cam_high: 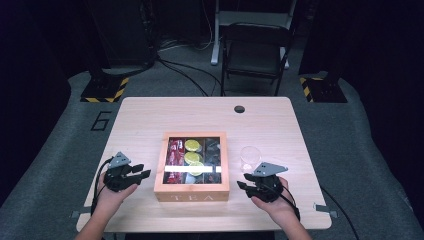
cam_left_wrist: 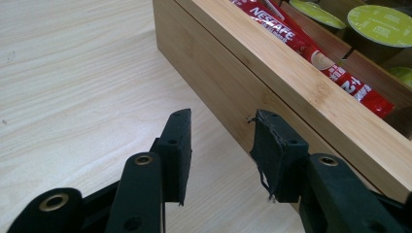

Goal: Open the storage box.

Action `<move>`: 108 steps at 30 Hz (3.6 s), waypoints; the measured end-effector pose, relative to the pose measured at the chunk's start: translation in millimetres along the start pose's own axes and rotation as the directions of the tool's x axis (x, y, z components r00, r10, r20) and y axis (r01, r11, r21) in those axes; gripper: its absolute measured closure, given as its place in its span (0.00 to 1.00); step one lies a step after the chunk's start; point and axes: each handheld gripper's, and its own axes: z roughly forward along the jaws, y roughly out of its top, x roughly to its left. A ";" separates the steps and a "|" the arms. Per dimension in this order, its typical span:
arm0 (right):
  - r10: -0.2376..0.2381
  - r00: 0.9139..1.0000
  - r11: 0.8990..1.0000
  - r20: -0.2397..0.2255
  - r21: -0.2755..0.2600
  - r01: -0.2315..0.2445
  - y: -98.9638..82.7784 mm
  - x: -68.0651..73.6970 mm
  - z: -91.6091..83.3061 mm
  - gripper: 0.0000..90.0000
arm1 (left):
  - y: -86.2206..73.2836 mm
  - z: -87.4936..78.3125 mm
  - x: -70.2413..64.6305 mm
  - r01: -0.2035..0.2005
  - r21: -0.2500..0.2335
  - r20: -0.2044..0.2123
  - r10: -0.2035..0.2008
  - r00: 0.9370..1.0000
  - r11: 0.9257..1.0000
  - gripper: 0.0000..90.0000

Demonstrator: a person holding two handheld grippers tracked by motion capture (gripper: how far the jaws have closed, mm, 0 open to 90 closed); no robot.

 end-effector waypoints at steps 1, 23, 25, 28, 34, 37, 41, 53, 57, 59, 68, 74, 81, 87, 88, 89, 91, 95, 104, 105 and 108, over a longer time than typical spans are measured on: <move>-0.007 1.000 1.000 -0.012 -0.002 0.007 -0.9 1.3 0.2 0.68 | 0.0 0.1 0.0 0.001 0.000 -0.002 -0.001 1.000 1.000 0.65; -0.084 0.985 0.996 -0.153 0.020 0.088 -13.4 18.5 14.2 0.87 | -2.5 0.9 4.3 0.020 0.003 -0.016 -0.020 1.000 1.000 0.67; -0.080 0.983 0.996 -0.163 0.028 0.086 -13.3 19.9 15.1 0.89 | -2.6 1.1 4.3 0.021 0.000 -0.015 -0.021 1.000 1.000 0.68; -0.079 0.983 0.996 -0.165 0.030 0.085 -13.2 20.9 16.3 0.91 | -2.3 1.0 4.4 0.020 0.007 -0.012 -0.020 1.000 1.000 0.68; -0.071 0.983 0.996 -0.168 0.034 0.077 -12.9 21.7 19.3 0.94 | -2.4 1.2 3.6 0.022 -0.001 -0.015 -0.022 1.000 1.000 0.69; -0.090 0.982 0.995 -0.163 0.029 0.096 -12.6 22.3 19.2 0.95 | -2.2 0.5 3.1 0.021 -0.002 -0.013 -0.021 1.000 1.000 0.70; -0.087 0.982 0.995 -0.168 0.030 0.093 -13.1 22.5 19.0 0.95 | -2.4 0.8 2.5 0.019 -0.002 -0.010 -0.019 1.000 1.000 0.71; -0.051 0.981 0.999 -0.186 -0.008 0.050 -7.7 20.1 14.1 0.96 | -1.4 -3.1 -2.0 0.001 0.008 0.000 -0.001 1.000 1.000 0.72; -0.052 0.980 0.998 -0.191 -0.035 0.046 -2.4 19.2 11.2 0.96 | -0.8 -6.1 -5.8 -0.001 0.000 0.001 0.001 1.000 1.000 0.72; -0.049 0.981 0.998 -0.189 -0.044 0.042 -0.4 19.3 10.7 0.96 | 0.2 -10.2 -8.9 -0.008 -0.007 0.002 0.008 1.000 1.000 0.72; -0.041 0.981 0.997 -0.187 -0.075 0.027 9.7 18.4 5.0 0.96 | 0.5 -20.4 -18.6 -0.034 -0.014 0.013 0.035 0.999 0.999 0.71; -0.035 0.981 0.995 -0.192 -0.104 0.015 16.2 16.4 1.6 0.96 | 2.9 -29.3 -30.7 -0.069 -0.033 0.046 0.070 0.996 0.997 0.72; -0.033 0.980 0.991 -0.198 -0.136 0.006 22.1 13.8 -0.1 0.95 | 6.5 -36.6 -46.5 -0.092 -0.045 0.092 0.096 0.991 0.995 0.74; -0.026 0.980 0.989 -0.197 -0.151 -0.004 25.2 13.0 -0.4 0.96 | 8.6 -43.4 -56.0 -0.099 -0.079 0.095 0.107 0.990 0.992 0.76; -0.027 0.980 0.988 -0.197 -0.152 -0.003 25.3 12.9 -0.3 0.96 | 9.1 -44.6 -56.8 -0.095 -0.079 0.102 0.103 0.989 0.992 0.77; -0.031 0.979 0.988 -0.200 -0.155 0.000 25.5 12.5 0.1 0.96 | 9.4 -45.1 -57.3 -0.097 -0.086 0.098 0.105 0.990 0.992 0.77; -0.032 0.978 0.988 -0.205 -0.153 0.000 25.4 12.4 0.4 0.95 | 9.8 -46.1 -58.8 -0.098 -0.087 0.097 0.106 0.990 0.991 0.77; -0.036 0.979 0.989 -0.202 -0.148 0.006 24.8 12.7 2.0 0.95 | 11.1 -47.1 -61.7 -0.109 -0.089 0.093 0.117 0.989 0.990 0.77; -0.030 0.978 0.989 -0.208 -0.148 -0.001 23.5 13.1 3.7 0.95 | 11.7 -47.0 -63.0 -0.093 -0.109 0.075 0.102 0.992 0.990 0.75; -0.028 0.978 0.989 -0.205 -0.148 -0.003 23.4 13.3 4.0 0.95 | 11.9 -47.4 -63.2 -0.097 -0.106 0.074 0.105 0.992 0.990 0.75; -0.027 0.977 0.988 -0.209 -0.153 -0.006 23.3 13.1 4.6 0.95 | 12.2 -47.7 -63.9 -0.097 -0.108 0.070 0.105 0.992 0.989 0.75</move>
